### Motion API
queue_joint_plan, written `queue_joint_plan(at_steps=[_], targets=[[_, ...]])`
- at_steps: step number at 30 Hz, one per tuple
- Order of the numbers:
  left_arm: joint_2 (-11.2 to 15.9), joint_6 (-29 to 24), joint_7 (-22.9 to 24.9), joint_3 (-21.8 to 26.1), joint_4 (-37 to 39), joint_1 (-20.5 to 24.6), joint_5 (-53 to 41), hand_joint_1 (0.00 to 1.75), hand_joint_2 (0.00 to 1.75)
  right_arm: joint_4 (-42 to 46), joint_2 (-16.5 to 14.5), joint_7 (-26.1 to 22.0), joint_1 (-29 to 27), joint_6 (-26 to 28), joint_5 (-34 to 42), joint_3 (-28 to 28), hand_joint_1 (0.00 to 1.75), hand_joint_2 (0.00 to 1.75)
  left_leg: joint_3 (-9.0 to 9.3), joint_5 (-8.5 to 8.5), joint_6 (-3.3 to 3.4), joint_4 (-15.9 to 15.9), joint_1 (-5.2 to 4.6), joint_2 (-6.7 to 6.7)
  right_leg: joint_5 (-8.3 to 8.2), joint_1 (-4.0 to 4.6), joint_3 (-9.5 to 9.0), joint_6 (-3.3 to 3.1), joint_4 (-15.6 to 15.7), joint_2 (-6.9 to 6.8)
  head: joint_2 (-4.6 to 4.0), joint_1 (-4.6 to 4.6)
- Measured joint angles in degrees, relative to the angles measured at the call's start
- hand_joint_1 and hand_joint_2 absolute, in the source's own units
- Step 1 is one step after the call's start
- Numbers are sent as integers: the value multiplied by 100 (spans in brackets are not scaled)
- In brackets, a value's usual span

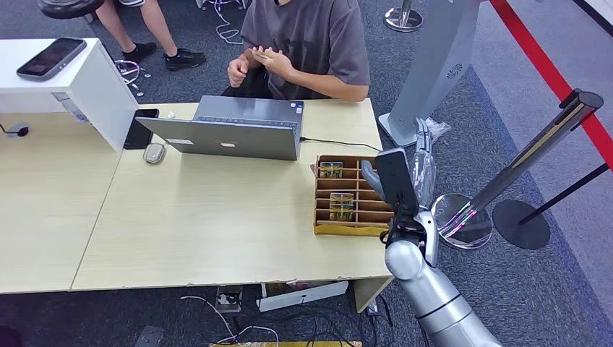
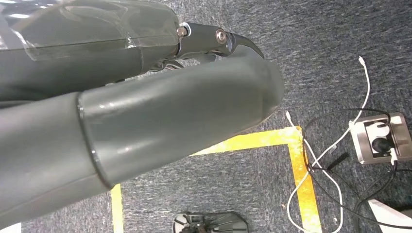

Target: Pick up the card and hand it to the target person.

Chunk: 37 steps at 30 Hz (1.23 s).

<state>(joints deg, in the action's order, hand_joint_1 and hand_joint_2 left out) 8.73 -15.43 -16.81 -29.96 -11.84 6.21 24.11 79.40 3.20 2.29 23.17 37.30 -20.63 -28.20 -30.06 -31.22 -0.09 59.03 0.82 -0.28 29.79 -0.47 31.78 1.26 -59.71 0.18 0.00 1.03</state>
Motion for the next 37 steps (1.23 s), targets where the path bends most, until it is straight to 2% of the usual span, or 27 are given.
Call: queue_joint_plan(at_steps=[5,14,37], targets=[[3,-24,27,12,1,-4,78,0,0,515,3,-246,-548,-122,547,-2,0,175,-2,0,0,-2,0,0,0,0,0,0,0,0,0,-1],[-8,-40,60,20,1,-1,139,0,0,503,-103,-547,-1131,-438,984,-105,0,175,-2,0,0,-3,0,0,0,0,-1,0,0,-1,0,1],[-44,-59,130,115,1,0,192,0,0,-78,-200,-796,-1353,-118,1355,-521,0,175,-2,0,0,-3,0,0,0,0,-1,0,0,0,0,-1]])
